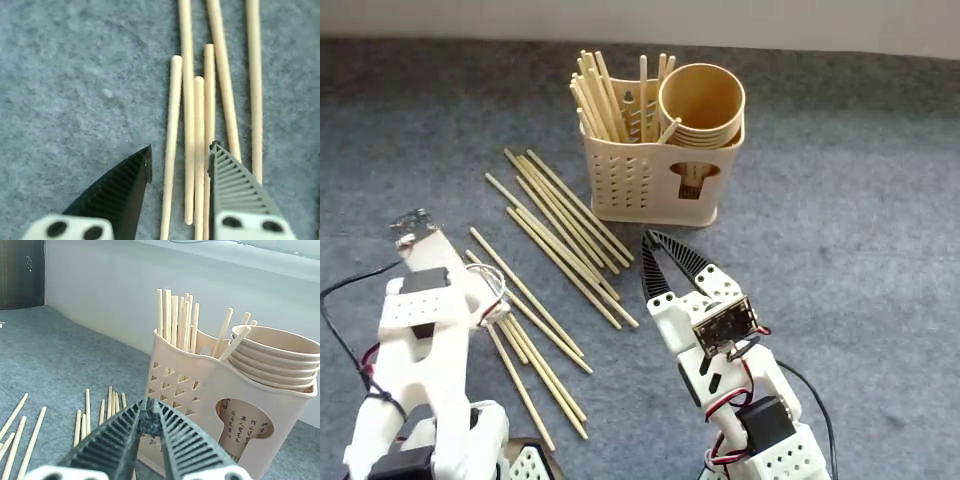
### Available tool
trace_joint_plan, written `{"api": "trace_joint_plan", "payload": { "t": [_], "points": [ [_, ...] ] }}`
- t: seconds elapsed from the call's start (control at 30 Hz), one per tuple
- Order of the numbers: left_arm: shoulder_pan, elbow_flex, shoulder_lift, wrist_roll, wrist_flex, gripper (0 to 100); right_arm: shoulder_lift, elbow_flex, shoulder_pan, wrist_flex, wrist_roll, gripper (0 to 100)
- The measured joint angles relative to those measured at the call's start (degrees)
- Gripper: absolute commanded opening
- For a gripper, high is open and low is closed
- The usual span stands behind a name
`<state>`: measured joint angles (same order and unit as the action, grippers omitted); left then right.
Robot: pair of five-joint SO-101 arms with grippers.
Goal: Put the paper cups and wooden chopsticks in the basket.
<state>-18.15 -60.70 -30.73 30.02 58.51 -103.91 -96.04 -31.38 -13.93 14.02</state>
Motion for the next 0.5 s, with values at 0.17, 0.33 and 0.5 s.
{"api": "trace_joint_plan", "payload": {
  "t": [0.17, 0.33, 0.5],
  "points": [
    [-3.60, 0.00, 0.00, 0.00, 2.37, 19, 0.00, 0.00, 0.00, 0.00, 0.00, 0.6],
    [-3.87, 0.00, 0.00, 0.00, 2.99, 19, 0.00, 0.00, 0.00, 0.00, 0.00, 0.6],
    [-3.16, -0.09, 0.00, 0.00, 2.99, 19, 0.00, 0.00, 0.00, 0.00, 0.00, 0.6]
  ]
}}
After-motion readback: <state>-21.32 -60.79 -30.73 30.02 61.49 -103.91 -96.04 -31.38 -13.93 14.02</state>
